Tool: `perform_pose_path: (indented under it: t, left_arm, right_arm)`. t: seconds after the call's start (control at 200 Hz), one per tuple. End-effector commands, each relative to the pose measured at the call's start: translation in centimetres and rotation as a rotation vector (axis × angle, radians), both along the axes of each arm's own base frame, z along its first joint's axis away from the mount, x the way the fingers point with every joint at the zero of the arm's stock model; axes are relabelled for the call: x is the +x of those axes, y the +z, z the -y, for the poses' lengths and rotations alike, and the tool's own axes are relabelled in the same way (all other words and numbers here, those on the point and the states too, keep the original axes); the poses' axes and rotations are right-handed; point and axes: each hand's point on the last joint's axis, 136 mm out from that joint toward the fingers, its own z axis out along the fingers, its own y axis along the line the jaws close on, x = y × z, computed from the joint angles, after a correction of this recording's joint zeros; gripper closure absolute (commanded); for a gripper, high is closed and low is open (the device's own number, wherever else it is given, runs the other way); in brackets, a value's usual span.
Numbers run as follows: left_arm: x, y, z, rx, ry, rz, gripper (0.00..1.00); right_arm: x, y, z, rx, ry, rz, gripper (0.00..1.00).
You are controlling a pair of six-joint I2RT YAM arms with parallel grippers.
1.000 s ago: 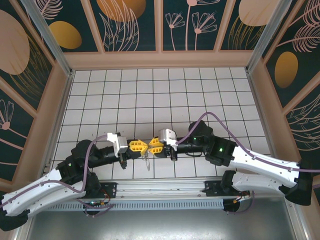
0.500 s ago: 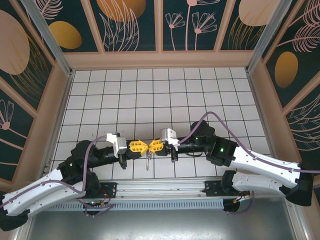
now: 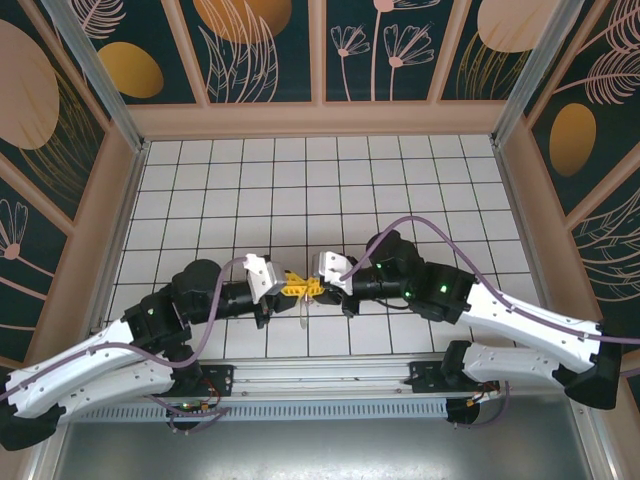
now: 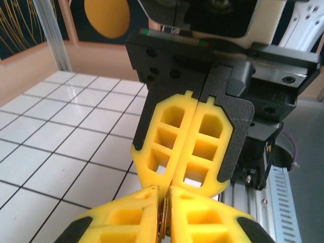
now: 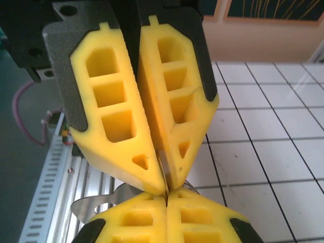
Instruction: Put the keys on the keyring
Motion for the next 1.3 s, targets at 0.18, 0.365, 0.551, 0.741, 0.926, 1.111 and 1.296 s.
perform_pose_path:
  t: [0.18,0.365,0.551,0.741,0.926,1.111,1.296]
  left_arm:
    - [0.6,-2.6,-0.6,0.125,0.038,-0.025,0.98]
    - [-0.3,0.3,-0.7,-0.013,0.01,-0.009,1.0]
    - [-1.9,4.7,-1.2,-0.247,-0.051,0.051,1.0]
    - [-1.9,4.5,-1.3,-0.301,-0.053,0.076,1.0]
    - [-2.1,4.6,-1.2,-0.338,-0.07,0.099,1.0]
    - [-2.5,5.4,-1.4,-0.375,-0.084,0.13,1.0]
    - [-2.6,6.0,-1.8,-0.384,-0.082,0.148,1.0]
  right_arm:
    - [0.2,4.0,-0.4,0.018,0.033,0.116,1.0]
    - [-0.3,4.1,-0.4,0.053,0.052,0.104,0.99]
    - [-1.4,4.3,-0.2,0.16,0.075,0.064,0.83]
    - [-2.1,4.6,-0.5,0.226,0.113,0.044,0.8]
    - [-2.3,4.1,-1.0,0.223,0.132,0.016,0.83]
    - [-2.1,3.8,-1.0,0.214,0.114,0.003,0.83]
    - [-1.9,3.7,-0.3,0.233,0.079,0.0,0.78]
